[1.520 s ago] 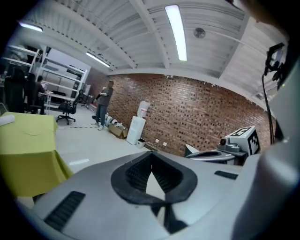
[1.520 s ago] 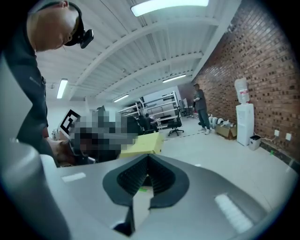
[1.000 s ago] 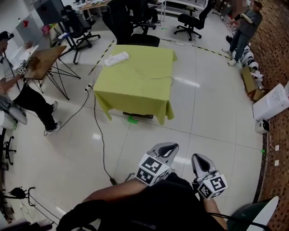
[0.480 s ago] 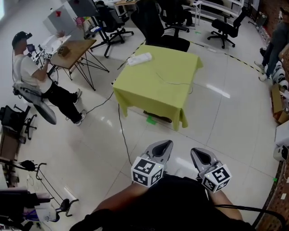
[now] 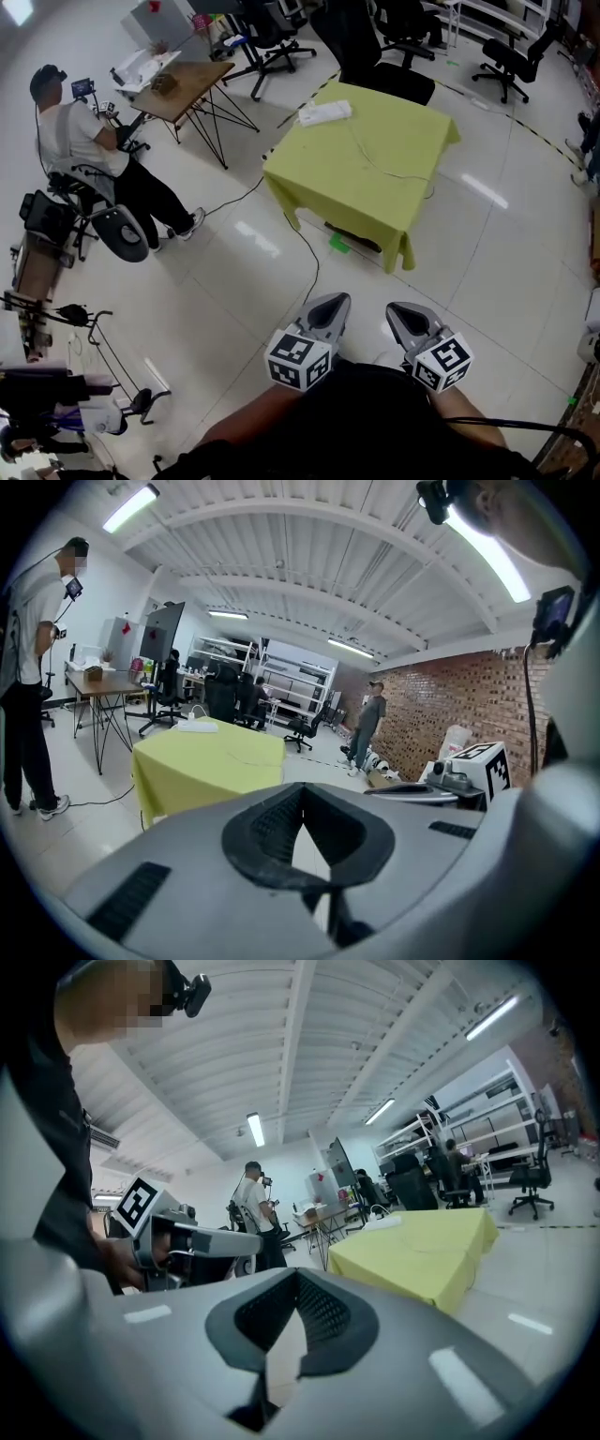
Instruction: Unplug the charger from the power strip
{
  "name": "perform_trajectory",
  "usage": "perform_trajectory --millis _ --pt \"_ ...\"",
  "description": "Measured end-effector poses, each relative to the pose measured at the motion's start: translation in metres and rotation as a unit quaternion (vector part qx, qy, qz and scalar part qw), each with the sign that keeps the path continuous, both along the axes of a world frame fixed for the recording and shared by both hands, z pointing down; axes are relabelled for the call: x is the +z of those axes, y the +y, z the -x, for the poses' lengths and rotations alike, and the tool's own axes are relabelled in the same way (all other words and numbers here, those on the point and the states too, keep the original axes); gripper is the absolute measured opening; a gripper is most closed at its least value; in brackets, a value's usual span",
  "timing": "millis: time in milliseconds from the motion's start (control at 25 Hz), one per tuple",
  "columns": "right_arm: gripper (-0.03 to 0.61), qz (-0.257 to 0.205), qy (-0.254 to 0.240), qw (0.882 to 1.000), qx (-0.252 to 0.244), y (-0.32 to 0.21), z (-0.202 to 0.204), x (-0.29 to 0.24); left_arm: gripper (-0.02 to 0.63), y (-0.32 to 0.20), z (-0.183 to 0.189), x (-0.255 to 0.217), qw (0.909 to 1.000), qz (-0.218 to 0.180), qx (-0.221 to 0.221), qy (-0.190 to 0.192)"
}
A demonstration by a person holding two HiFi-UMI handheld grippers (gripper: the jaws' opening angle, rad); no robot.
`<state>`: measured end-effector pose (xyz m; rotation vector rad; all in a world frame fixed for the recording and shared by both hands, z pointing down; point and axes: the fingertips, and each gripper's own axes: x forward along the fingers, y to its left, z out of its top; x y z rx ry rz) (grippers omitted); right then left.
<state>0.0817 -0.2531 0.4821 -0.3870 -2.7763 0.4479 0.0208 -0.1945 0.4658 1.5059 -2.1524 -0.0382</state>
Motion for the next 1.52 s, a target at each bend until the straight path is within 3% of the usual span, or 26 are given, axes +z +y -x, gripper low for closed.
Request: perform_trajectory --millis 120,400,560,720,920,1200,1520 --pt "0.003 -0.011 0.007 1.0 -0.001 0.006 0.03 0.003 0.006 0.005 0.034 0.004 1.0 -0.008 -0.001 0.002" --pt "0.003 -0.026 0.011 0.999 0.038 0.025 0.137 -0.007 0.006 0.044 0.162 -0.011 0.9991 -0.035 -0.009 -0.02" --pt "0.003 -0.032 0.013 0.998 0.049 0.045 0.186 -0.014 0.006 0.07 0.215 -0.015 0.9986 -0.045 -0.009 -0.026" --pt "0.003 -0.037 0.015 0.999 0.029 0.084 0.233 -0.01 0.006 0.087 0.248 -0.006 0.9987 -0.043 0.012 -0.022" --pt "0.003 -0.05 0.039 0.998 0.012 0.103 0.274 -0.006 0.006 0.115 0.288 0.004 0.9986 -0.05 -0.015 0.008" --pt "0.003 -0.058 0.047 0.997 0.001 0.083 0.329 -0.013 0.006 0.107 0.353 0.004 0.9975 -0.048 -0.048 0.02" --pt "0.003 -0.051 0.023 0.998 -0.018 0.037 0.403 -0.006 0.006 0.065 0.415 0.009 0.9978 -0.028 -0.059 0.003"
